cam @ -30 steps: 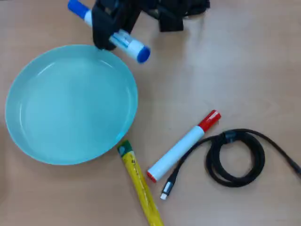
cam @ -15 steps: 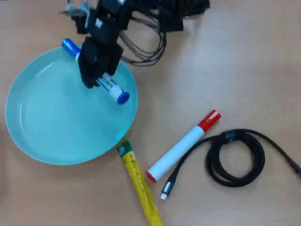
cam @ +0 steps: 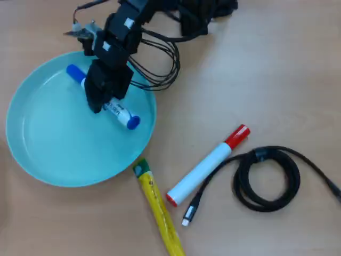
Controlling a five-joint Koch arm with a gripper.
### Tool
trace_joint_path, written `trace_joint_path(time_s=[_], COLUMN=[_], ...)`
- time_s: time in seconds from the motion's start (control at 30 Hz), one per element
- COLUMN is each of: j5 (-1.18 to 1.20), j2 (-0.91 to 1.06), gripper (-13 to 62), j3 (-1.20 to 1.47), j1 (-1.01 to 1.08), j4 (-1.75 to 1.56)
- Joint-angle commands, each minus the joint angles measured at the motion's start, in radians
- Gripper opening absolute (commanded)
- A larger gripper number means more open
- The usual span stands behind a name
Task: Pick up the blue pen, then put it in the green bowl
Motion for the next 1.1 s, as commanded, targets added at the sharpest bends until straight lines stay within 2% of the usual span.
trace_joint_path(time_s=[0.0, 0.13, 0.47, 0.53, 0.83, 1.07], j5=[0.005, 0.005, 0.034, 0.057, 0.084, 0.081], j2=[-0.006, -0.031, -0.031, -0.031, -0.012, 0.233], gripper=[10.3, 20.1, 52.2, 56.0, 56.6, 53.4], j3=[-0.124, -0.112, -0.086, -0.086, -0.118, -0.135], j1=[0.006, 0.006, 0.006, 0.003, -0.075, -0.109], j4=[-0.103, -0.107, -0.124, -0.123, -0.026, 0.13])
